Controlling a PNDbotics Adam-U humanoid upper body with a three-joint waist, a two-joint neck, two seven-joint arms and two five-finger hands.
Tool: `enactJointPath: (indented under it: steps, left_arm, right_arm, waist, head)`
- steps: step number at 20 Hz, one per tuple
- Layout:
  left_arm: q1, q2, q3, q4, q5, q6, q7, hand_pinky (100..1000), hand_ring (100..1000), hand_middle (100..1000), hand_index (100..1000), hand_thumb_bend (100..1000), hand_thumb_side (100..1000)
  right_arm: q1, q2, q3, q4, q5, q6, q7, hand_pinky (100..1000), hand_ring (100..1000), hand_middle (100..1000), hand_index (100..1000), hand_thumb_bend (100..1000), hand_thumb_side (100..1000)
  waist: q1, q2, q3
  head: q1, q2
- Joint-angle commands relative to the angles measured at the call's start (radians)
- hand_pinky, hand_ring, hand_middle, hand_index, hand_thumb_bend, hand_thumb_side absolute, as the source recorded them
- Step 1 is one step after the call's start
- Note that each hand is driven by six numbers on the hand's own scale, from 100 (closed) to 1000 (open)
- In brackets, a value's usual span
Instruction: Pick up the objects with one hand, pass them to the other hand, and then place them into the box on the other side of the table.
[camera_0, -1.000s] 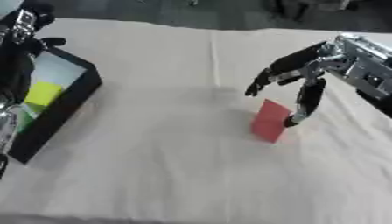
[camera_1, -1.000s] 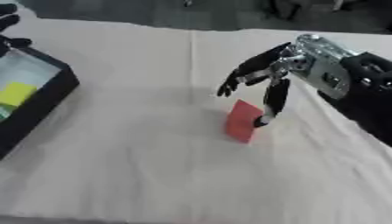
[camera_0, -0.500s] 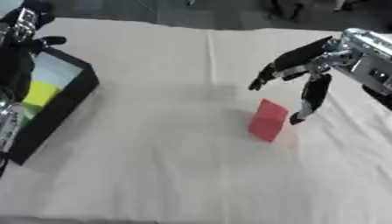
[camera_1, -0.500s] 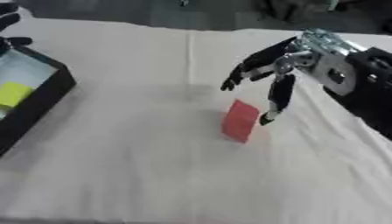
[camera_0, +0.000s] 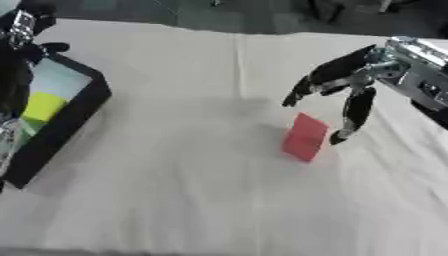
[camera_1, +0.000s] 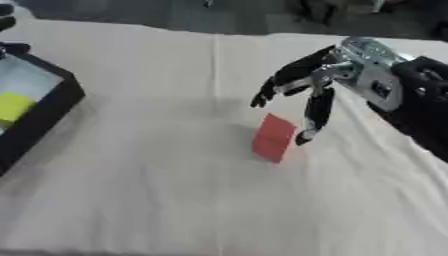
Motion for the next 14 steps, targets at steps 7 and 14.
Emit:
enactJointPath:
  steps: [7,14]
  left_arm:
    - [-0.014,0.024,0.013,-0.017,0.004,0.000,0.005,753,933,844,780,100,749]
    - [-0.015,0.018,0.017,-0.021,0.007,-0.001,0.008,753,933,843,779,100,749]
  right_arm:
    - [-0.008,-0.016,-0.044,0.024,0.036,-0.218,0.184,923,886,849,963,532,224]
    - [0.012,0.000,-0.067,0.063,0.060,-0.231,0.184,916,877,841,953,527,218]
  waist:
    - [0.005,-0.002,0.004]
    - [0.017,0.003,0.012]
  head:
    - [-0.004,-0.012]
    - [-0.003,-0.017]
